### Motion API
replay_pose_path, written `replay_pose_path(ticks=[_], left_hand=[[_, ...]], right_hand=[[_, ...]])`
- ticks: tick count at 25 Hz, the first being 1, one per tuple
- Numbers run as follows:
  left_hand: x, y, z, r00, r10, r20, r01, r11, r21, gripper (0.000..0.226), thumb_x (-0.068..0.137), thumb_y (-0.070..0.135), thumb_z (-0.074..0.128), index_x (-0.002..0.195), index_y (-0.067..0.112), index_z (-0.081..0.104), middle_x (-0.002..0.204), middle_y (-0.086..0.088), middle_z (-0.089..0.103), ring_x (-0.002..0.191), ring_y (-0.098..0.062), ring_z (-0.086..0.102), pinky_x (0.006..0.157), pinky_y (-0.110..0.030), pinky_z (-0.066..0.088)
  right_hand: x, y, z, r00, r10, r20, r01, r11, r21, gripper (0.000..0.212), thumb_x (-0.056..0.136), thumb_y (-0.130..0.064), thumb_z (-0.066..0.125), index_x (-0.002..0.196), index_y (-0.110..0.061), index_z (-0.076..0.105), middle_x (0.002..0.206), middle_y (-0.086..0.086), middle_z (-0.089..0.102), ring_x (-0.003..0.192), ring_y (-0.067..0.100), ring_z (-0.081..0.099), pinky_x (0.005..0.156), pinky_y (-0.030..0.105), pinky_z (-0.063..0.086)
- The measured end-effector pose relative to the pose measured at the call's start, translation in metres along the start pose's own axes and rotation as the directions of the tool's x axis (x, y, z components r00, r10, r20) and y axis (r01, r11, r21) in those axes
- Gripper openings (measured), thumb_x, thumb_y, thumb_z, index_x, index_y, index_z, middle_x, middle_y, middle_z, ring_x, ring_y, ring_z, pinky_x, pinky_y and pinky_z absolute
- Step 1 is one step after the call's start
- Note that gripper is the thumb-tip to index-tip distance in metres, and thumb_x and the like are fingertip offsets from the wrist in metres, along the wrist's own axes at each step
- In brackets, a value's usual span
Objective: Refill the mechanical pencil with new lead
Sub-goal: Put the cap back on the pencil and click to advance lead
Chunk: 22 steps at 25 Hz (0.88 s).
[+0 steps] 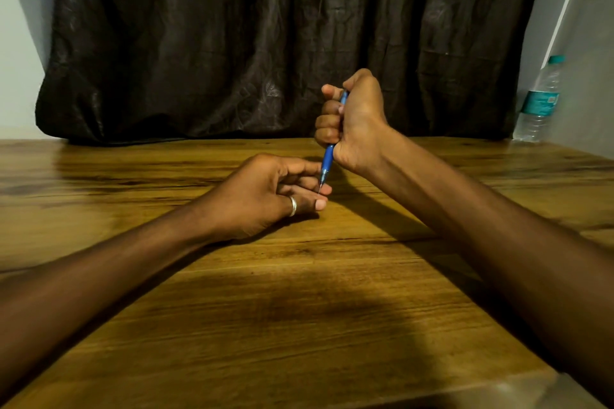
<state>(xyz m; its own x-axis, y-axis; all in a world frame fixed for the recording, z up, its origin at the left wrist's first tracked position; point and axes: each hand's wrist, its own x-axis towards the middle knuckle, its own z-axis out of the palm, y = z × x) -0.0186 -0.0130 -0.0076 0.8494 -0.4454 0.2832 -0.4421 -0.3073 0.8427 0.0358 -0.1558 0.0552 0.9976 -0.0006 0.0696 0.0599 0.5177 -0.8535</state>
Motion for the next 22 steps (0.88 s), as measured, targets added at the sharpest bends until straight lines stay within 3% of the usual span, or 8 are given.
replay_pose_path(ticks=[5,9,13,19,22], left_hand=[[-0.0025,0.0030,-0.0024,1.000,0.025,-0.014,-0.024,0.999,0.034,0.040,0.086,0.002,0.073,0.119,0.024,0.067,0.105,0.000,0.080,0.097,-0.009,0.075,0.083,-0.019,0.059],[-0.0041,0.0044,-0.0010,0.993,0.081,-0.084,-0.077,0.995,0.056,0.030,0.084,0.005,0.075,0.110,0.020,0.072,0.100,-0.009,0.080,0.094,-0.020,0.076,0.084,-0.028,0.061],[-0.0032,0.0020,-0.0041,0.985,0.132,-0.114,-0.116,0.984,0.136,0.031,0.080,0.011,0.079,0.110,0.020,0.074,0.096,-0.004,0.081,0.089,-0.014,0.077,0.080,-0.026,0.062],[-0.0039,0.0023,-0.0045,0.982,0.137,-0.126,-0.114,0.978,0.177,0.031,0.079,0.012,0.080,0.108,0.022,0.074,0.093,-0.003,0.080,0.086,-0.012,0.077,0.077,-0.023,0.062],[-0.0025,0.0034,-0.0044,0.988,0.077,-0.134,-0.062,0.992,0.110,0.033,0.076,0.010,0.083,0.106,0.021,0.075,0.094,-0.007,0.080,0.089,-0.020,0.077,0.080,-0.030,0.063]], right_hand=[[-0.0013,0.0001,0.0009,1.000,0.000,0.005,0.000,1.000,0.000,0.026,0.093,-0.028,0.033,0.082,-0.014,0.051,0.044,-0.007,0.029,0.035,0.009,0.021,0.034,0.019,0.017],[-0.0010,0.0016,0.0029,1.000,0.005,0.003,-0.005,1.000,0.003,0.026,0.093,-0.028,0.033,0.081,-0.014,0.051,0.044,-0.007,0.028,0.034,0.009,0.020,0.034,0.018,0.016],[-0.0016,0.0017,0.0032,1.000,0.010,-0.006,-0.010,1.000,0.016,0.026,0.092,-0.027,0.033,0.081,-0.014,0.052,0.044,-0.008,0.028,0.034,0.008,0.020,0.034,0.018,0.016],[-0.0039,0.0032,0.0032,1.000,0.021,0.005,-0.021,0.999,0.028,0.027,0.094,-0.029,0.035,0.080,-0.013,0.052,0.047,-0.007,0.028,0.037,0.008,0.020,0.036,0.019,0.014],[-0.0045,0.0018,0.0025,1.000,0.021,0.016,-0.022,0.999,0.044,0.031,0.096,-0.031,0.035,0.079,-0.012,0.053,0.045,-0.007,0.030,0.036,0.007,0.021,0.035,0.019,0.016]])
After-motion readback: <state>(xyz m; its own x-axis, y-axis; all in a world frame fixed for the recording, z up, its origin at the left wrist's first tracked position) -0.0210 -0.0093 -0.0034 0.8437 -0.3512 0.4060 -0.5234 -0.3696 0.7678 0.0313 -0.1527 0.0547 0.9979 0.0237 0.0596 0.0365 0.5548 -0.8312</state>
